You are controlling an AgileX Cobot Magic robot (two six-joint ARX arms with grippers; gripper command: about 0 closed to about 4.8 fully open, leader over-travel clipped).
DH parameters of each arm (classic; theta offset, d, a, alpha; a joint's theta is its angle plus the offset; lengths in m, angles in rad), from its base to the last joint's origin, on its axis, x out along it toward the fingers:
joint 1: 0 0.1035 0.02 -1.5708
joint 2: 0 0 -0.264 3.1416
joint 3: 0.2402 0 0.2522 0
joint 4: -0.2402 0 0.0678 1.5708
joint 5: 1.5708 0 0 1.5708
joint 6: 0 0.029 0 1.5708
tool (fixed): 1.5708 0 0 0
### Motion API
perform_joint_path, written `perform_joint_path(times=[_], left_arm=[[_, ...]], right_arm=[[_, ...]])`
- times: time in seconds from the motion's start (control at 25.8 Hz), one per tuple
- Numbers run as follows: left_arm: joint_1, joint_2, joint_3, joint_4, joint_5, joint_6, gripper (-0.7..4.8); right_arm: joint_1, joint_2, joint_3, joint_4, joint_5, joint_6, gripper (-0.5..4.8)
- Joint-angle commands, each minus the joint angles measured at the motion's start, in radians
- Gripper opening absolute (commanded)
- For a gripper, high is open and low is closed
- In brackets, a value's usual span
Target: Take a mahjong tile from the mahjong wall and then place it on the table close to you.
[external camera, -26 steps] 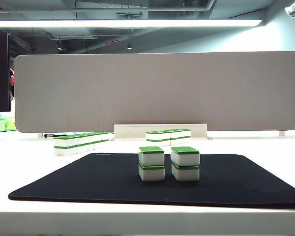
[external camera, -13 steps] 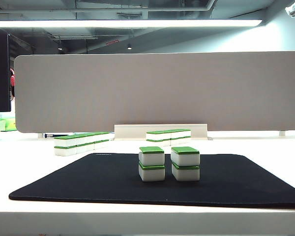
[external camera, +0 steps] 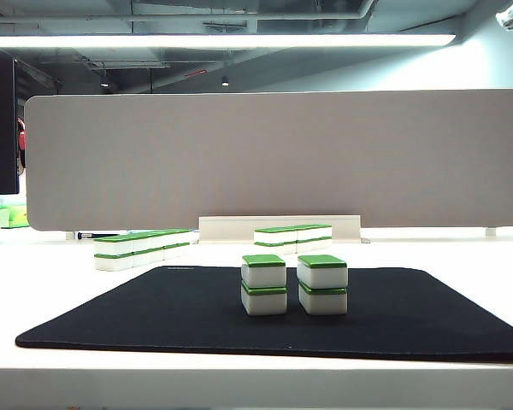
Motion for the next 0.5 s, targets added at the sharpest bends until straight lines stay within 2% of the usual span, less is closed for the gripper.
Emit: perform_joint_path(times=[0.04, 0.5], left_arm=[[0.001, -0.033, -0.007, -0.001, 0.002, -0.002, 0.21], [0.003, -0.034, -0.007, 0.001, 0.028, 0.0, 0.21]], right_arm=[[0.001, -0.002, 0.006, 0.016, -0.002, -0.003, -0.01], [0.0, -0.002, 0.006, 0.015, -0.001, -0.003, -0.01]])
